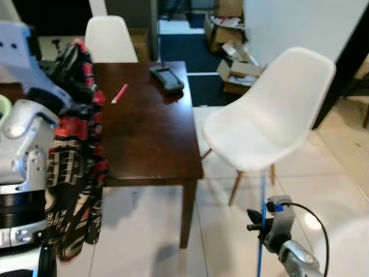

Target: Hang hanger

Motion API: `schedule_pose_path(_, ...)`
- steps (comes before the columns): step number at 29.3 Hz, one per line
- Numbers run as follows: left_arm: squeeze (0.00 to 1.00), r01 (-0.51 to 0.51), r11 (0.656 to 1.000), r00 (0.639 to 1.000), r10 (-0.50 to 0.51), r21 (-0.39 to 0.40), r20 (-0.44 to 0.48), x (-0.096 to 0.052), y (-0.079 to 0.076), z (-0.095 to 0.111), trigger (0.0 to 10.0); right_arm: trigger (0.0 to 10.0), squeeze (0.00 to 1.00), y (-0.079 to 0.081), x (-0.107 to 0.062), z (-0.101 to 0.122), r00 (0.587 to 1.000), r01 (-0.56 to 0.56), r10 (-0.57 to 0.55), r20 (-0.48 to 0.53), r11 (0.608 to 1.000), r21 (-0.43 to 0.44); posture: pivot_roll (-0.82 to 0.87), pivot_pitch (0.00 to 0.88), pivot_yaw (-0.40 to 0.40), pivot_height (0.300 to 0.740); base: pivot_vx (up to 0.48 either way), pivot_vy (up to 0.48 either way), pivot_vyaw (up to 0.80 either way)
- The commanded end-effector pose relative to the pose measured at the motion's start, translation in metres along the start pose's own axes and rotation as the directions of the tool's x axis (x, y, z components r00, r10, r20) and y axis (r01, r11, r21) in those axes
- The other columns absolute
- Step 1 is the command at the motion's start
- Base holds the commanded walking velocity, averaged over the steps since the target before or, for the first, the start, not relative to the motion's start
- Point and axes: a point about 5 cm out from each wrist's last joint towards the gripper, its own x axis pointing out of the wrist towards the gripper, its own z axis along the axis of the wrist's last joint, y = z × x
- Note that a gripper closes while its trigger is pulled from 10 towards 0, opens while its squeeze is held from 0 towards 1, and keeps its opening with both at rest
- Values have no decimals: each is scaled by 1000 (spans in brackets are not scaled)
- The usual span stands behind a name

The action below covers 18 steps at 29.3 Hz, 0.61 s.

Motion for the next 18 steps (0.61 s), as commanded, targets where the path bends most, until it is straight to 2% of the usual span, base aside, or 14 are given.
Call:
schedule_pose_path(1, 0, -10, 1000, 1000, 10, -10, 16, -1, -1, 6, 10000, 10000, 0, 7, 2, -3, 1000, -20, 20, -1, 1000, 3, 3, 111, 1, 740, 401, 0, 0)
schedule_pose_path(3, 0, -1, 1000, 1000, 1, -16, 21, 0, -3, 7, 10000, 10000, 0, 7, 2, -3, 1000, -20, 20, -1, 1000, 3, 3, 111, 1, 740, 405, 0, 0)
schedule_pose_path(6, 0, 28, 999, 997, -27, -21, 67, 7, -8, 21, 10000, 10000, 0, 7, 1, -4, 1000, -20, 20, -3, 1000, 2, 4, 108, 1, 740, 405, 0, 0)
schedule_pose_path(8, 0, 38, 999, 995, -37, -12, 97, 13, -7, 33, 10000, 10000, 0, 7, 1, -4, 1000, -19, 19, -4, 1000, 2, 6, 105, 3, 740, 401, 0, 0)
schedule_pose_path(11, 0, 40, 999, 994, -39, -7, 105, 14, -6, 36, 10000, 10000, 0, 7, 1, -4, 1000, -19, 19, -4, 1000, 2, 6, 105, 3, 740, 401, 0, 0)
schedule_pose_path(12, 0, 65, 998, 991, -67, 26, 115, 22, -3, 45, 10000, 10000, 0, 7, 1, -4, 1000, -19, 19, -5, 1000, 2, 13, 100, 1, 740, 405, 0, 0)
schedule_pose_path(15, 0, 79, 996, 990, -83, 41, 116, 28, 0, 49, 10000, 10000, 0, 7, 2, -4, 1000, -19, 19, -6, 1000, 2, 22, 97, 0, 740, 402, 0, 0)
schedule_pose_path(16, 0, 92, 994, 990, -98, 62, 105, 36, 4, 51, 10000, 10000, 0, 8, 2, -4, 1000, -19, 19, -7, 1000, 2, 29, 93, -1, 740, 330, 0, 0)
schedule_pose_path(17, 0, 96, 992, 990, -103, 78, 97, 44, 8, 53, 10000, 10000, 0, 8, 2, -4, 1000, -19, 19, -7, 1000, 3, 31, 89, 0, 740, 0, 0, 0)
schedule_pose_path(18, 0, 96, 992, 990, -103, 78, 97, 44, 8, 53, 10000, 10000, 0, 8, 2, -4, 1000, -19, 19, -7, 1000, 3, 31, 89, 0, 740, 0, 0, 0)
